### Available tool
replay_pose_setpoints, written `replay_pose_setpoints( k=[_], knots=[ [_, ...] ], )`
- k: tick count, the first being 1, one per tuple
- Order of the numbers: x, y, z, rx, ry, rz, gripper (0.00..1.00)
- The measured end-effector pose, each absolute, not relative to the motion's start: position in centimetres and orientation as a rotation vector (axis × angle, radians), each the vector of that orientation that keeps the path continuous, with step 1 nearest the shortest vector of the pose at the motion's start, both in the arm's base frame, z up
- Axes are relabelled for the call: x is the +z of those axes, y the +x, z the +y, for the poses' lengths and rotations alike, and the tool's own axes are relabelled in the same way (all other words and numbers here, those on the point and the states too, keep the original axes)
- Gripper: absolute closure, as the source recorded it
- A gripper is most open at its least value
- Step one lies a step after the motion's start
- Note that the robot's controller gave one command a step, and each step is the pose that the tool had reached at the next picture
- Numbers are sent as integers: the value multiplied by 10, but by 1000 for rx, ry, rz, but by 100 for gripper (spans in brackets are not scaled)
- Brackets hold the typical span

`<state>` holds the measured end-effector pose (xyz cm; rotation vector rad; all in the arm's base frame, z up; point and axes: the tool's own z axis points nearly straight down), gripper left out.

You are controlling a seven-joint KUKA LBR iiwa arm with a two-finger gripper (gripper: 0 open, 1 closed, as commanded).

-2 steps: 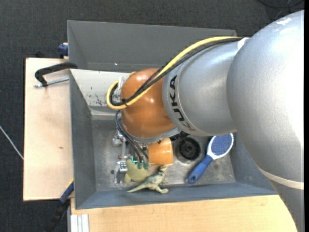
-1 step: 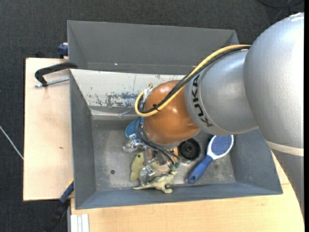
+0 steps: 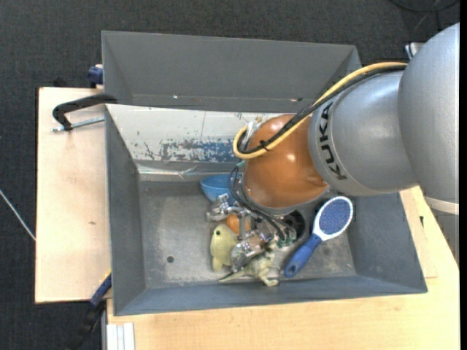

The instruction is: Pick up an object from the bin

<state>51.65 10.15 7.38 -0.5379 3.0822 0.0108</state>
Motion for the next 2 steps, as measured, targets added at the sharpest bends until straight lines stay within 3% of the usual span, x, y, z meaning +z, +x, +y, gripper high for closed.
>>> replay_pose_setpoints(
  k=[1,2],
  knots=[
    [75,519,102,8,-536,3075,100],
    [201,526,109,2,-615,3065,100]
  ],
)
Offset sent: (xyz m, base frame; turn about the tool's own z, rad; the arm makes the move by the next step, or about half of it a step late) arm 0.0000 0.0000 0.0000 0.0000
